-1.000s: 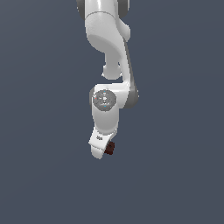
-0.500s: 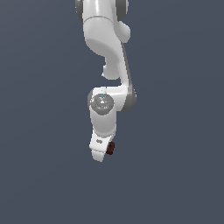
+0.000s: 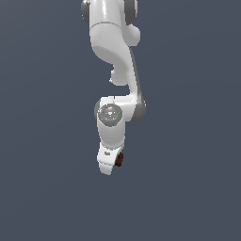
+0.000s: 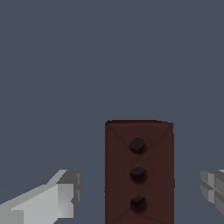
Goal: Pick up the object and move it to a goal position.
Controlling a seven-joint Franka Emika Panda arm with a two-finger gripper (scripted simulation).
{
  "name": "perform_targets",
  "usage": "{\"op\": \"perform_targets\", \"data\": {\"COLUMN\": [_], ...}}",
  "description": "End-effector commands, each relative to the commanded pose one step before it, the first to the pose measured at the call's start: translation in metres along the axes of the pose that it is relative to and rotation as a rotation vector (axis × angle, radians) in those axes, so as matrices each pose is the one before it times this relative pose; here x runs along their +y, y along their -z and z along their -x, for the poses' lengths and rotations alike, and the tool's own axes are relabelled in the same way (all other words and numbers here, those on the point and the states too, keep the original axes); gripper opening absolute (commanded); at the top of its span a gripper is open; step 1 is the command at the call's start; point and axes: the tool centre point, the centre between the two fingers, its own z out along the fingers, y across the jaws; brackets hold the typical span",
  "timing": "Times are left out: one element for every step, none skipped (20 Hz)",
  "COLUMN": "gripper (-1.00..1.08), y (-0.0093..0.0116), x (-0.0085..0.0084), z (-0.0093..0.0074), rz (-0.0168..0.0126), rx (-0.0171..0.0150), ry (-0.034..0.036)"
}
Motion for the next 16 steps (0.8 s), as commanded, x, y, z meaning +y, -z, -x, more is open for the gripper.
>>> {"op": "perform_targets", "data": {"gripper": [1.0, 1.0, 1.0, 1.0, 1.0, 1.0, 1.0, 1.0, 1.0, 1.0, 1.0, -1.0, -1.0, -1.0, -1.0, -1.0], "y": [-0.01266, -0.00611, -0.00541, -0.00458, -0.00371, -0.00289, -0.00204, -0.0012, -0.00036, 0.00035, 0.00024, 0.0, 0.0, 0.0, 0.0, 0.0], "x": [-0.00082, -0.00032, -0.00021, -0.00005, -0.00011, 0.00009, 0.00018, 0.00027, 0.00037, 0.00039, 0.00014, 0.0, 0.0, 0.0, 0.0, 0.0], "z": [0.00039, -0.00034, -0.00006, 0.00033, -0.00021, 0.00016, 0.00007, -0.00003, -0.00013, -0.00018, -0.00007, 0.0, 0.0, 0.0, 0.0, 0.0], "rz": [-0.00144, 0.00004, 0.00002, 0.0, 0.00003, 0.0, 0.0, 0.0, 0.0, 0.0, 0.0, 0.0, 0.0, 0.0, 0.0, 0.0], "rx": [-0.00028, -0.00001, 0.0, 0.0, 0.00001, 0.0, 0.0, 0.0, 0.0, 0.0, 0.0, 0.0, 0.0, 0.0, 0.0, 0.0], "ry": [0.00091, 0.0012, 0.00069, 0.0, 0.00069, 0.0, 0.0, 0.0, 0.0, 0.0, 0.0, 0.0, 0.0, 0.0, 0.0, 0.0]}}
